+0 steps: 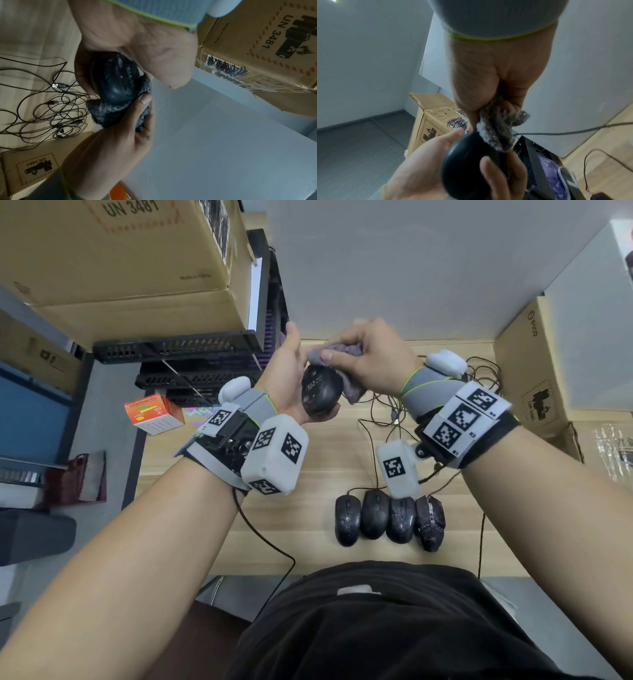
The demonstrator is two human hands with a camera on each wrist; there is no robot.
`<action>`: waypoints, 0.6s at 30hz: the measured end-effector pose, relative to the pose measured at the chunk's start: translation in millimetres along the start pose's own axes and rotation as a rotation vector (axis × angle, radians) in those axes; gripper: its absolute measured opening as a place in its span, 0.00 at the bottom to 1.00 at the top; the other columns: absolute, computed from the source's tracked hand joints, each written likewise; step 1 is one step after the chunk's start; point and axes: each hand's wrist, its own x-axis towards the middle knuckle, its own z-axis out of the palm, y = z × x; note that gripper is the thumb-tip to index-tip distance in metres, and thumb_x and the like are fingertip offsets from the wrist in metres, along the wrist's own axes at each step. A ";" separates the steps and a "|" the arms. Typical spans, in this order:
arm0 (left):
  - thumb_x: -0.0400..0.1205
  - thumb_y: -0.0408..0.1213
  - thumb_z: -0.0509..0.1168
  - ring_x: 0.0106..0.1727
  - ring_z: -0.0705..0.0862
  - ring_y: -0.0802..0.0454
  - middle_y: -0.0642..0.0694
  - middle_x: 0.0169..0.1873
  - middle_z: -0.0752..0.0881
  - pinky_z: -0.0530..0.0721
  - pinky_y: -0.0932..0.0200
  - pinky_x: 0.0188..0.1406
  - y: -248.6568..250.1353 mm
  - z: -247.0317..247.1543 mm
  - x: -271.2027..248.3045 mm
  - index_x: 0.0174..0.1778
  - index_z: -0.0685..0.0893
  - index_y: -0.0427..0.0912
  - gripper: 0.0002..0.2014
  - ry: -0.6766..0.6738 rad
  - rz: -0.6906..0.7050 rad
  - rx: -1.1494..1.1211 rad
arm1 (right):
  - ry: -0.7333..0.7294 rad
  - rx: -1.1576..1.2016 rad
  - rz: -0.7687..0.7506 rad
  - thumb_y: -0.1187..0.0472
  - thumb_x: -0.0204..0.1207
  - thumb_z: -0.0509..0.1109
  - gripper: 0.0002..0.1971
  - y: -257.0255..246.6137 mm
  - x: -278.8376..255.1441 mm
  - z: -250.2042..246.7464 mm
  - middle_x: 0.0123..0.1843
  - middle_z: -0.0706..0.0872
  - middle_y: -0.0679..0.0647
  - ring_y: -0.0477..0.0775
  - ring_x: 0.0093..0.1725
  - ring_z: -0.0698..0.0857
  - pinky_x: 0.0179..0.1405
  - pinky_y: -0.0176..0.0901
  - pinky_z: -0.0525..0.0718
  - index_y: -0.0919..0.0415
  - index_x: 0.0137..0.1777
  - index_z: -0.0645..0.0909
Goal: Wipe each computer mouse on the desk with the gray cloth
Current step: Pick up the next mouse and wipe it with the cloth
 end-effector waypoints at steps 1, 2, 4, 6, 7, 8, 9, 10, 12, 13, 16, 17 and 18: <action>0.83 0.74 0.35 0.29 0.78 0.49 0.42 0.38 0.82 0.80 0.60 0.32 1.2 -0.4 1.6 0.73 0.80 0.45 0.45 0.003 -0.005 -0.027 | -0.010 0.045 -0.001 0.53 0.77 0.73 0.07 -1.1 -2.9 2.6 0.35 0.85 0.59 0.49 0.36 0.86 0.43 0.38 0.84 0.47 0.53 0.90; 0.84 0.73 0.37 0.30 0.78 0.48 0.40 0.42 0.81 0.80 0.59 0.31 2.0 -1.8 2.1 0.73 0.78 0.41 0.44 0.023 -0.005 -0.056 | -0.057 0.081 -0.019 0.53 0.77 0.74 0.08 -2.4 -6.6 4.9 0.33 0.83 0.57 0.45 0.33 0.85 0.41 0.34 0.83 0.49 0.53 0.90; 0.86 0.71 0.41 0.37 0.84 0.44 0.36 0.52 0.84 0.84 0.54 0.35 1.3 -7.6 4.0 0.76 0.76 0.38 0.42 0.104 0.007 -0.047 | -0.195 0.073 -0.080 0.56 0.75 0.76 0.08 -5.4 -12.7 6.1 0.36 0.82 0.48 0.38 0.34 0.83 0.42 0.30 0.78 0.51 0.54 0.91; 0.87 0.69 0.42 0.43 0.87 0.41 0.38 0.56 0.87 0.85 0.52 0.39 -3.8 -11.4 5.6 0.73 0.78 0.42 0.38 0.149 0.007 0.017 | -0.325 0.061 -0.126 0.58 0.73 0.79 0.10 -7.6 -14.8 1.5 0.39 0.80 0.42 0.36 0.39 0.81 0.46 0.33 0.78 0.51 0.54 0.91; 0.87 0.69 0.42 0.40 0.86 0.43 0.39 0.53 0.87 0.85 0.53 0.37 -7.8 -11.5 6.9 0.72 0.79 0.43 0.37 0.155 0.001 0.032 | -0.354 0.080 -0.130 0.58 0.73 0.79 0.10 -6.8 -13.7 -1.9 0.39 0.81 0.42 0.35 0.41 0.82 0.48 0.32 0.78 0.51 0.54 0.91; 0.86 0.70 0.42 0.34 0.84 0.46 0.41 0.47 0.86 0.84 0.56 0.34 -11.5 -10.3 8.0 0.72 0.80 0.43 0.38 0.151 -0.004 0.040 | -0.342 0.112 -0.108 0.58 0.74 0.78 0.10 -5.5 -11.6 -4.8 0.40 0.82 0.42 0.33 0.42 0.82 0.49 0.30 0.78 0.51 0.54 0.91; 0.85 0.71 0.41 0.31 0.80 0.47 0.42 0.42 0.84 0.83 0.58 0.31 -14.2 -9.4 9.8 0.71 0.81 0.45 0.39 0.148 -0.008 0.059 | -0.281 0.140 -0.062 0.58 0.75 0.77 0.08 -2.7 -8.3 -5.9 0.40 0.84 0.43 0.33 0.42 0.83 0.49 0.31 0.79 0.50 0.53 0.91; 0.84 0.73 0.41 0.30 0.79 0.48 0.43 0.41 0.82 0.82 0.58 0.29 -15.1 -8.2 11.7 0.72 0.82 0.47 0.40 0.143 -0.007 0.073 | -0.187 0.144 -0.012 0.57 0.75 0.76 0.08 2.1 -4.8 -5.7 0.40 0.87 0.45 0.35 0.41 0.84 0.48 0.36 0.82 0.51 0.53 0.91; 0.82 0.75 0.38 0.33 0.80 0.47 0.43 0.45 0.83 0.81 0.57 0.27 -12.8 -9.1 16.2 0.71 0.84 0.52 0.42 0.133 0.005 0.067 | -0.005 0.087 0.043 0.54 0.77 0.73 0.09 10.2 -1.5 -0.4 0.41 0.89 0.47 0.41 0.42 0.83 0.49 0.47 0.86 0.51 0.54 0.91; 0.80 0.77 0.36 0.35 0.80 0.46 0.43 0.47 0.84 0.81 0.57 0.28 -10.8 -11.3 19.4 0.71 0.85 0.52 0.45 0.110 0.008 0.052 | 0.033 0.064 0.035 0.54 0.78 0.71 0.09 11.2 -3.3 2.1 0.41 0.88 0.46 0.42 0.43 0.83 0.51 0.48 0.85 0.48 0.55 0.90; 0.75 0.82 0.38 0.43 0.83 0.41 0.37 0.60 0.86 0.82 0.52 0.36 -4.5 -22.8 26.6 0.71 0.84 0.44 0.52 0.103 0.013 -0.012 | -0.115 0.196 -0.049 0.60 0.80 0.71 0.15 2.3 -16.1 7.1 0.41 0.82 0.39 0.38 0.46 0.81 0.51 0.41 0.84 0.40 0.61 0.85; 0.77 0.80 0.40 0.49 0.86 0.38 0.35 0.64 0.87 0.86 0.46 0.43 -3.8 -26.4 28.3 0.71 0.83 0.42 0.50 0.136 0.031 -0.035 | -0.217 0.276 -0.071 0.63 0.79 0.72 0.16 -1.9 -20.4 6.0 0.42 0.82 0.38 0.31 0.47 0.81 0.50 0.35 0.83 0.44 0.62 0.84; 0.79 0.78 0.41 0.56 0.89 0.34 0.33 0.66 0.87 0.88 0.38 0.52 -3.9 -28.9 29.2 0.70 0.82 0.40 0.48 0.170 0.052 -0.050 | -0.304 0.312 -0.096 0.66 0.78 0.73 0.17 -4.9 -22.6 3.6 0.43 0.82 0.38 0.27 0.48 0.80 0.50 0.29 0.81 0.50 0.64 0.84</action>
